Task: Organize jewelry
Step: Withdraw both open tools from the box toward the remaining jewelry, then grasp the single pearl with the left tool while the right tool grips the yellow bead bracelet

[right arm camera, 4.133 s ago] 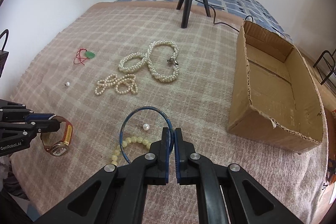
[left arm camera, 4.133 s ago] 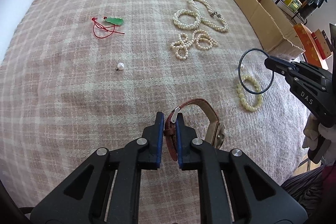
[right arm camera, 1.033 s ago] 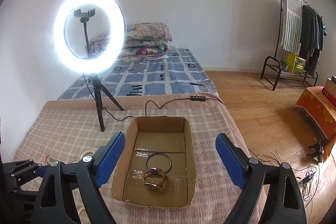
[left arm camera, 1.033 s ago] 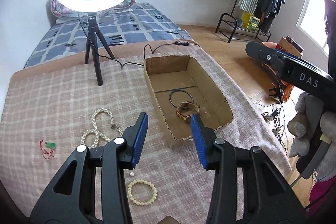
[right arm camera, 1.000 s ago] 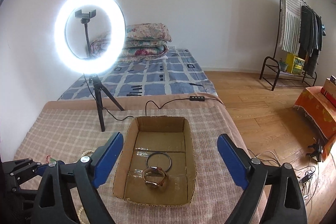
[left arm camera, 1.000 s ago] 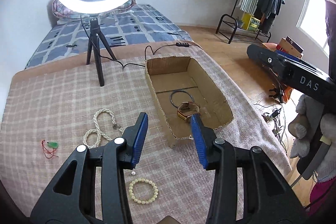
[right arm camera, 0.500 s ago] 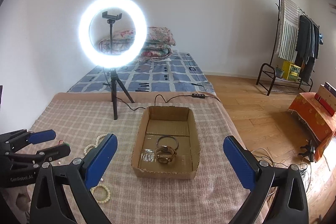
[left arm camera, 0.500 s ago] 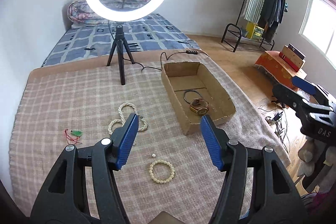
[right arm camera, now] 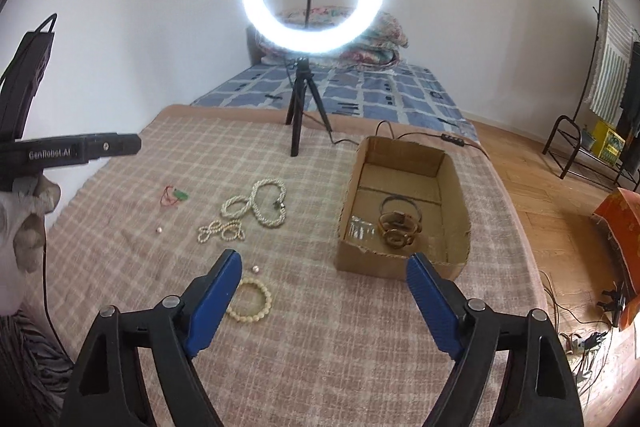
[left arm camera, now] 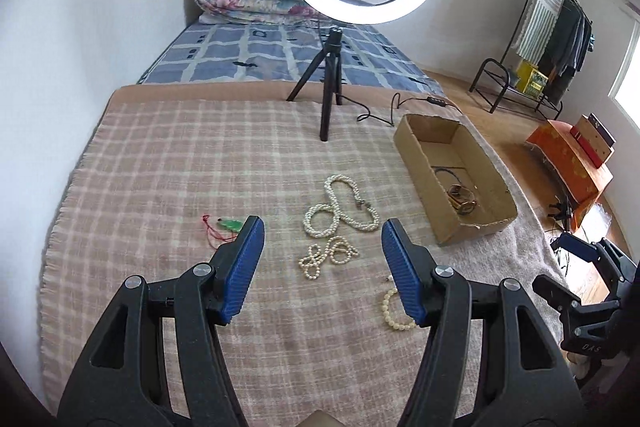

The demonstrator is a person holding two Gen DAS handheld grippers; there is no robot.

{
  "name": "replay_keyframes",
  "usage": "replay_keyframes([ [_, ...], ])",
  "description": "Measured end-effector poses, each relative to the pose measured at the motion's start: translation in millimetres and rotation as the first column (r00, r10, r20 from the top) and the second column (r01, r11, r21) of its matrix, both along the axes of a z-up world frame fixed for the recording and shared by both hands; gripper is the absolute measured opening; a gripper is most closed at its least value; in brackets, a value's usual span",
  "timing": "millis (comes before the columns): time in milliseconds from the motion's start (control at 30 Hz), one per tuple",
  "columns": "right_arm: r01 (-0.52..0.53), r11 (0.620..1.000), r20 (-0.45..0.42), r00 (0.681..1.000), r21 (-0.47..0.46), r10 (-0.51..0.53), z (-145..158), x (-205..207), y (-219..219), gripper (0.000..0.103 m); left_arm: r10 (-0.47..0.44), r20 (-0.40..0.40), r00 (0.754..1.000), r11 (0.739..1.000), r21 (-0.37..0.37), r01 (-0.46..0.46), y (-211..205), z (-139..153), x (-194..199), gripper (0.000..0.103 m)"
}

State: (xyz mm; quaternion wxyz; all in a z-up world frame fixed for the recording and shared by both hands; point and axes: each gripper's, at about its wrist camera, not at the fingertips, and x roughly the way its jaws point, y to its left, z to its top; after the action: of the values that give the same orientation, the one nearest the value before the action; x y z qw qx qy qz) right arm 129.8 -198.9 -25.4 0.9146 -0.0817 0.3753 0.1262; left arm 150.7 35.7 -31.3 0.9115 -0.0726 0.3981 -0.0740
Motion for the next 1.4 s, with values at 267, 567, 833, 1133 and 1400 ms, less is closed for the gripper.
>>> replay_keyframes([
  [267,-0.041,0.999,-0.1,0.994,0.015,0.042,-40,13,12,0.073,0.074,-0.123,0.99,0.997,-0.012,-0.076,50,-37,24,0.049],
  [567,-0.066,0.996,-0.212,0.974,0.059,0.077,-85,29,14,0.059,0.048,-0.277,0.96,0.999,0.036,-0.039,56,-102,35,0.031],
  [833,-0.081,0.995,-0.265,0.96,0.062,0.095,-108,39,20,0.057,0.003,-0.308,0.951,0.998,0.055,0.015,45,-127,40,0.031],
  [1133,-0.094,0.994,-0.302,0.948,0.048,0.104,-127,49,25,0.052,-0.032,-0.306,0.952,0.985,0.155,0.083,34,-148,43,0.031],
  [1400,-0.066,0.995,-0.332,0.939,0.076,0.088,-138,62,22,0.048,-0.059,-0.306,0.95,0.974,0.189,0.122,35,-160,50,0.031],
])
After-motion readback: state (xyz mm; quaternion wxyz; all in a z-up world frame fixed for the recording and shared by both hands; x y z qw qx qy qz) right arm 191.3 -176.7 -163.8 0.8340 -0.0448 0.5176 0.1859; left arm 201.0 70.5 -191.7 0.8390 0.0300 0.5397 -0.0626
